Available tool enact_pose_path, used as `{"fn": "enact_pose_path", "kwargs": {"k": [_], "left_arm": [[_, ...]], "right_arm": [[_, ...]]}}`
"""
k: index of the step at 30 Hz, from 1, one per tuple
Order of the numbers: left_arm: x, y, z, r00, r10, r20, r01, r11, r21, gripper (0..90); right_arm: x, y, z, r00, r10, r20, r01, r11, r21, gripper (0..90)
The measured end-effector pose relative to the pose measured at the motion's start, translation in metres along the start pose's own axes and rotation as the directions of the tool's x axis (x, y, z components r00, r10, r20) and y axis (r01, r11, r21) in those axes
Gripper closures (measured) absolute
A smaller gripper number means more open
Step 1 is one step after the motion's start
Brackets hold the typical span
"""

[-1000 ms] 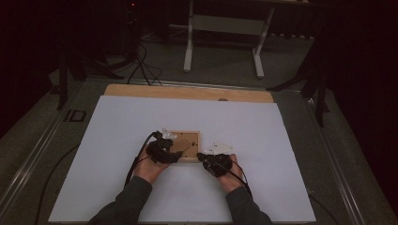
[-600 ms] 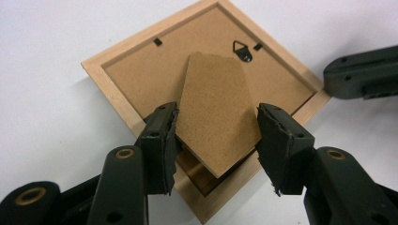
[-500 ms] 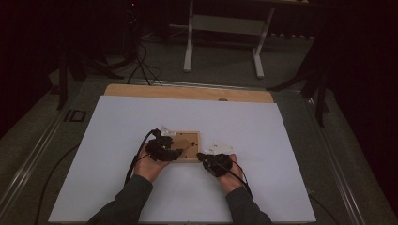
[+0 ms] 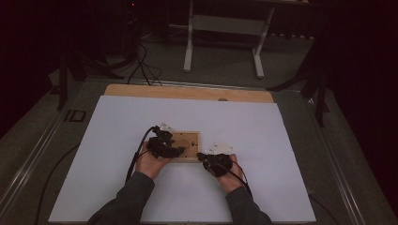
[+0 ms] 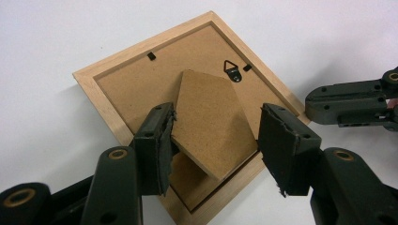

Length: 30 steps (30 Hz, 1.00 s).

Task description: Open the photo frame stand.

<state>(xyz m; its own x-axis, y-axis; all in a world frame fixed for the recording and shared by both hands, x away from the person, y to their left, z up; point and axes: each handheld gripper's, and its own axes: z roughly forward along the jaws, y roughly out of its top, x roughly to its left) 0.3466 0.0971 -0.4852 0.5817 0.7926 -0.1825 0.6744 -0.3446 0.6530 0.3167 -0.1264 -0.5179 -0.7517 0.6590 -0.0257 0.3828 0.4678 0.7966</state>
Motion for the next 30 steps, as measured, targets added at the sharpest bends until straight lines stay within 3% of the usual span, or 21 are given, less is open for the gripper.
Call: {"fn": "enact_pose_path", "kwargs": {"k": [16, 30], "left_arm": [[0.003, -0.002, 0.004, 0.9989, -0.037, 0.028, 0.036, 0.9989, 0.028, 43.5], [0.012, -0.001, 0.004, 0.9897, -0.116, 0.084, 0.113, 0.9930, 0.032, 49.4]], "right_arm": [[0.000, 0.000, 0.000, 1.0000, -0.002, 0.002, 0.002, 1.000, 0.001, 88.6], [0.000, 0.000, 0.000, 1.0000, -0.001, 0.002, 0.001, 1.000, 0.000, 88.2]]}}
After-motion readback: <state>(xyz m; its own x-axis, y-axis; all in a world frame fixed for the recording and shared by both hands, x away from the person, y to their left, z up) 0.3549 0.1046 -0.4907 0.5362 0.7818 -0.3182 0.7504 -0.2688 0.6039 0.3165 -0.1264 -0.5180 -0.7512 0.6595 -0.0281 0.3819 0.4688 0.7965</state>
